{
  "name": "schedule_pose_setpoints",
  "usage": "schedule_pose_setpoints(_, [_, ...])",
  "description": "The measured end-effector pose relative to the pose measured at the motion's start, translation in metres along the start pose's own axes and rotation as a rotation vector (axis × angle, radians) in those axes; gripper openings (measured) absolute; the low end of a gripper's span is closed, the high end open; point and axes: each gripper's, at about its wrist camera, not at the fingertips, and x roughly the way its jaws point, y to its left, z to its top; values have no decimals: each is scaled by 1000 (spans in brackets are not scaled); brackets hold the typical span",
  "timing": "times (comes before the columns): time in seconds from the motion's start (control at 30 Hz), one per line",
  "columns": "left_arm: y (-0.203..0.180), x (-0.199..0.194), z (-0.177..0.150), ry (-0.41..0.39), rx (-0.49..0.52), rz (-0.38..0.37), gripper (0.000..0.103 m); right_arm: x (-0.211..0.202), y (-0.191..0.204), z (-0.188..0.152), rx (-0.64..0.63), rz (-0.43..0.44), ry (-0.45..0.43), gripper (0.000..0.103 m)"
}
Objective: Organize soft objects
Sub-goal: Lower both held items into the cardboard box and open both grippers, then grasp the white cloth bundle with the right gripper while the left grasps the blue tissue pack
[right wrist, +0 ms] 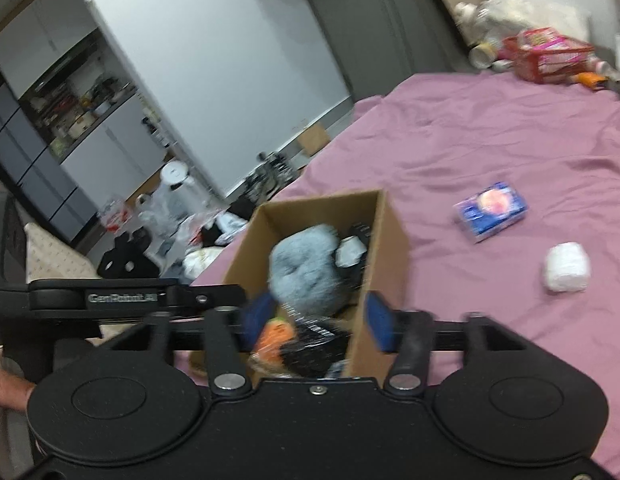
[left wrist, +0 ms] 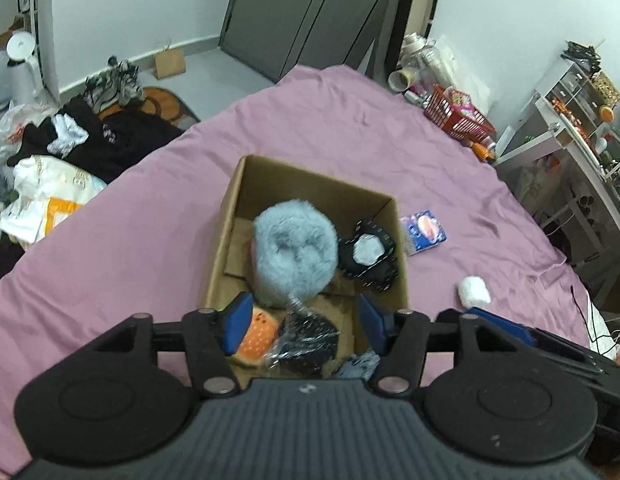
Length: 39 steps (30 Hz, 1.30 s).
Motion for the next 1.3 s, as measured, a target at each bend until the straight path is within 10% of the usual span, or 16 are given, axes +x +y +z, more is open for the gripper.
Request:
schedule_pose_setpoints(0.3, [-40,-9,-2,-77,59,2,72,-41,-41,-2,16,-80,-105,92])
schedule_pose_setpoints(0.43, [-58,-10,-3,-74,57,-7,86,-54,-58,-4,12,-110,-154,94])
schedule_pose_setpoints(1.3, [-150,33,6,42,185,32,98,-31,-143,3,10,-147,-112,103])
